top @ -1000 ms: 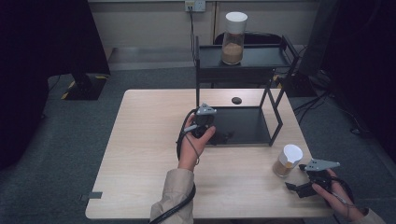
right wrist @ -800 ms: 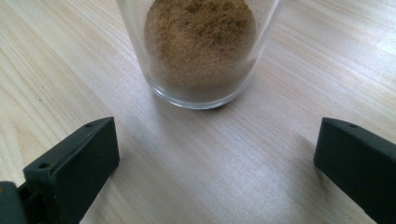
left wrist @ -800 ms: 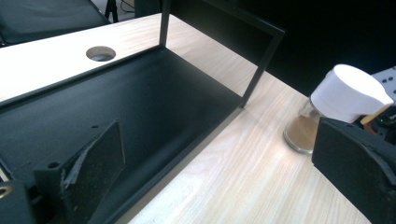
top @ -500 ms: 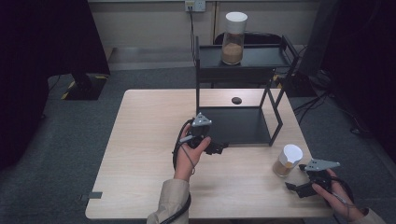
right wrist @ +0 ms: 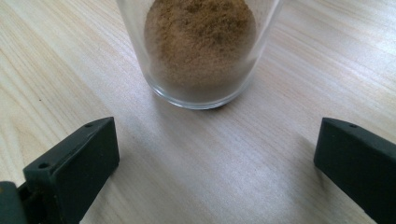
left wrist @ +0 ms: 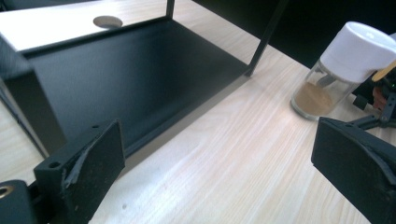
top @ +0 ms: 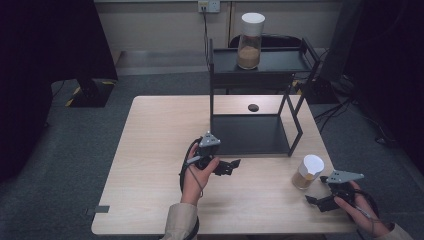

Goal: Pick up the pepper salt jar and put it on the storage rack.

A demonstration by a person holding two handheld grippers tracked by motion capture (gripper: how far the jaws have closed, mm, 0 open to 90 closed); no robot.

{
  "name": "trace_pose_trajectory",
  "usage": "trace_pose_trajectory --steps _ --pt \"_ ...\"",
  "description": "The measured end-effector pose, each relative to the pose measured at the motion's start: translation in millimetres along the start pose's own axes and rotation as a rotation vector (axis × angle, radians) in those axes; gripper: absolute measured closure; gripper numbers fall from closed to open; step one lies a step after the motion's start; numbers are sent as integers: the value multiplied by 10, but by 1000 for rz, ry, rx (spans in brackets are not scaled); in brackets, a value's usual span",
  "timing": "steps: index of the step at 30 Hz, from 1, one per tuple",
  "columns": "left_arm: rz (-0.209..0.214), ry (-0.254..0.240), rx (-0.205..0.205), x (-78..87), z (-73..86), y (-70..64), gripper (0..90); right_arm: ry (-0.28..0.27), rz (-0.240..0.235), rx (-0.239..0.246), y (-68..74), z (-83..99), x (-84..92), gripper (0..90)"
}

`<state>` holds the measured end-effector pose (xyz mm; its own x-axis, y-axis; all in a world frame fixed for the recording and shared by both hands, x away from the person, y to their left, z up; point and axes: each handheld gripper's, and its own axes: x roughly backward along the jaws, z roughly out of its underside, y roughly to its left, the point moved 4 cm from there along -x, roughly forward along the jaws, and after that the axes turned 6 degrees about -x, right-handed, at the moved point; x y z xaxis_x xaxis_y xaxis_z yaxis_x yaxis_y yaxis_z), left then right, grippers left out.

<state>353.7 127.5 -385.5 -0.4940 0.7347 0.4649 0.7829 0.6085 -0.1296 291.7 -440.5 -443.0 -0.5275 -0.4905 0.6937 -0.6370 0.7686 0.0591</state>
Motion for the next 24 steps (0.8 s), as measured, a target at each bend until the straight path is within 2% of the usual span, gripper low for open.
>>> trace_pose_trajectory --steps 14,24 --pt "-25 7 39 61 349 -44 21 0 0 0 1 0 0 0" --pt "-47 47 46 81 563 -130 21 0 0 1 0 0 0 0"
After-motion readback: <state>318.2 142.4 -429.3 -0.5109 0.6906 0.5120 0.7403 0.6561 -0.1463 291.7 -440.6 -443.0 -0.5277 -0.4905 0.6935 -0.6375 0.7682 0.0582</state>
